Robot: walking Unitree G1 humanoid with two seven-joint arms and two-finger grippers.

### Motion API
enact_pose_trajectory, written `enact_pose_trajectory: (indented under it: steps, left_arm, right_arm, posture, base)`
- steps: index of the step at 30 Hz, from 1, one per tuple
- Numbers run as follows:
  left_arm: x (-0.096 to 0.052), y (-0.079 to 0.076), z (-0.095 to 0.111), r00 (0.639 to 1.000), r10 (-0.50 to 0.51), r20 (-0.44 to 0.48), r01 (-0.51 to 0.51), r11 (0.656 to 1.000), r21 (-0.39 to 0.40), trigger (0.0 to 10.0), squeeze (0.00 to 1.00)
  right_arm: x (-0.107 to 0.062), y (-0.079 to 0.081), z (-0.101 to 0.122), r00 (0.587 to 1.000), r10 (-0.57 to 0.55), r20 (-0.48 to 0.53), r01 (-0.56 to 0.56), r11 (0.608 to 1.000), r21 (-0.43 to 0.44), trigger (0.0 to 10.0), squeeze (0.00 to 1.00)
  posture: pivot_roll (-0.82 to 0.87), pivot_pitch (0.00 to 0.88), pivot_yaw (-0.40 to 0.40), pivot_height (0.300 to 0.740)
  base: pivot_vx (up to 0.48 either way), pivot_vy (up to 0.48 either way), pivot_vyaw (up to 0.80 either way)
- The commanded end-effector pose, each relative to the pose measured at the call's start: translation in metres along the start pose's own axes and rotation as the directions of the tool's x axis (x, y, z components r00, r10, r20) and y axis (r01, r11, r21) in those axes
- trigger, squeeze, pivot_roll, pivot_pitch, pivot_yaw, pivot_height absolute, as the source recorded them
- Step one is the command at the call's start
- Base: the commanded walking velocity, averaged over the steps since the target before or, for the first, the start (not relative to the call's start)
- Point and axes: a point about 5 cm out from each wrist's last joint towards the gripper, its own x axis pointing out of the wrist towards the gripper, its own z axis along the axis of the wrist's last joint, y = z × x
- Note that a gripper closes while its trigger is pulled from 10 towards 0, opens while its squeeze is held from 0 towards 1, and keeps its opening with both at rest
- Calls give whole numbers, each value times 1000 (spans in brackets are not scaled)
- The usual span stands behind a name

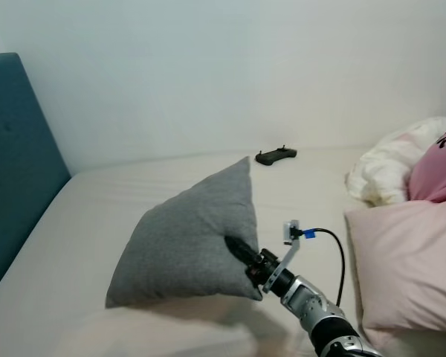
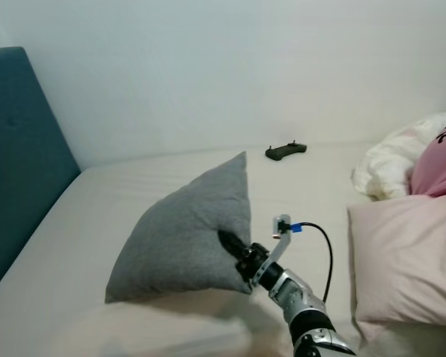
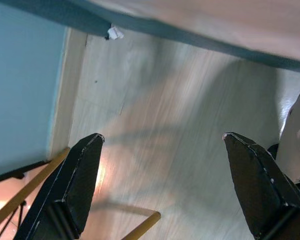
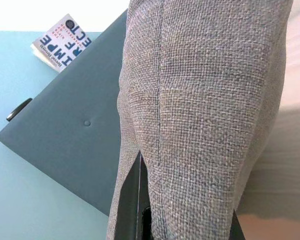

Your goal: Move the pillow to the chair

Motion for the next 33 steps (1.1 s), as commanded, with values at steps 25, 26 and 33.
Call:
enact_pose_trajectory:
  steps: [25, 26, 33]
  left_arm:
    - [-2, -11, -8, 997, -68, -32, 69, 997, 23, 10000, 0]
    - [-3, -12, -8, 997, -70, -32, 71, 997, 24, 10000, 0]
    - [-3, -12, -9, 997, -74, -30, 75, 996, 43, 10000, 0]
  right_arm:
    - [5, 9, -18, 996, 47, -73, -50, 998, -36, 0, 0]
    - [5, 8, -18, 996, 43, -72, -46, 998, -36, 0, 0]
    - [3, 8, -25, 995, 38, -94, -40, 999, -29, 0, 0]
  posture:
    - [-94, 0, 13, 710]
    - [-94, 0, 13, 715]
    - [-99, 0, 14, 740]
  base:
    - [-115, 0, 0]
    - [0, 0, 0]
    - [0, 0, 0]
